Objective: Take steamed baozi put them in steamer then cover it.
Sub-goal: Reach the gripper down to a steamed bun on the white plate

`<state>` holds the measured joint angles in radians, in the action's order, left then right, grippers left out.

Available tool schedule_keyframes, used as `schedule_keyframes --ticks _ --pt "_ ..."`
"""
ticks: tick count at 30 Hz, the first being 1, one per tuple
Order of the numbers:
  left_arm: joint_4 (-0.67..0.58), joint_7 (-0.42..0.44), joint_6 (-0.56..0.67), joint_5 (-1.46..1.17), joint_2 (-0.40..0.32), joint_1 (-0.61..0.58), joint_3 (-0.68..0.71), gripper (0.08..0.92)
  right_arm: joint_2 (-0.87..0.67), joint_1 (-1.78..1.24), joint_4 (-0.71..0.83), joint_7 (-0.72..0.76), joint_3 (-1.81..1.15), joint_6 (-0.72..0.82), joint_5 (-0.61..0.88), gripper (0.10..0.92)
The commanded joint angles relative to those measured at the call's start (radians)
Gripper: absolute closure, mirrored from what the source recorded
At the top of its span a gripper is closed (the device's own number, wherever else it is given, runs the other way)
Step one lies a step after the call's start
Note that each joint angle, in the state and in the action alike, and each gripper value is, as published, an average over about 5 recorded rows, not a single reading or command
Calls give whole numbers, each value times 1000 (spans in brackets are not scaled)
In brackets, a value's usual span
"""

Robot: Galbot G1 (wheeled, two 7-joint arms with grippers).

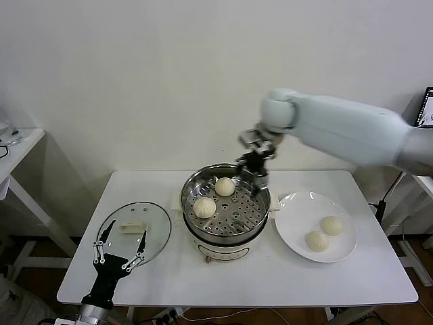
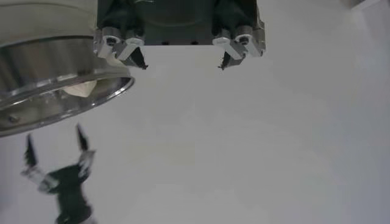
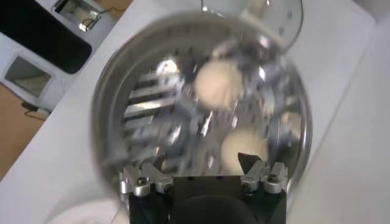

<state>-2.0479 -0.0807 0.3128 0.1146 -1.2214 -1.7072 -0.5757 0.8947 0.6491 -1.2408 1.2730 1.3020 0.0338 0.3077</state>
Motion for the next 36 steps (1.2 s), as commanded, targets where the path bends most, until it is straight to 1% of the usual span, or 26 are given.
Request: schedule_keyframes --ticks 1,8,14,22,36 --pt "-5 1 -2 3 1 -6 -1 177 -299 -179 37 58 -110 -97 -177 203" --pt "-11 0 0 5 -2 -19 -18 177 -287 -437 141 65 -290 -144 -301 203" --pt "-6 0 0 7 -6 -21 -23 177 -263 -536 153 56 -332 -149 -322 203" --pt "-4 -3 -2 10 -10 -23 -25 177 -228 -598 169 0 -359 -147 -349 203" --pt "-8 -14 -4 11 -11 -30 -35 177 -172 -610 208 -86 -361 -138 -366 203"
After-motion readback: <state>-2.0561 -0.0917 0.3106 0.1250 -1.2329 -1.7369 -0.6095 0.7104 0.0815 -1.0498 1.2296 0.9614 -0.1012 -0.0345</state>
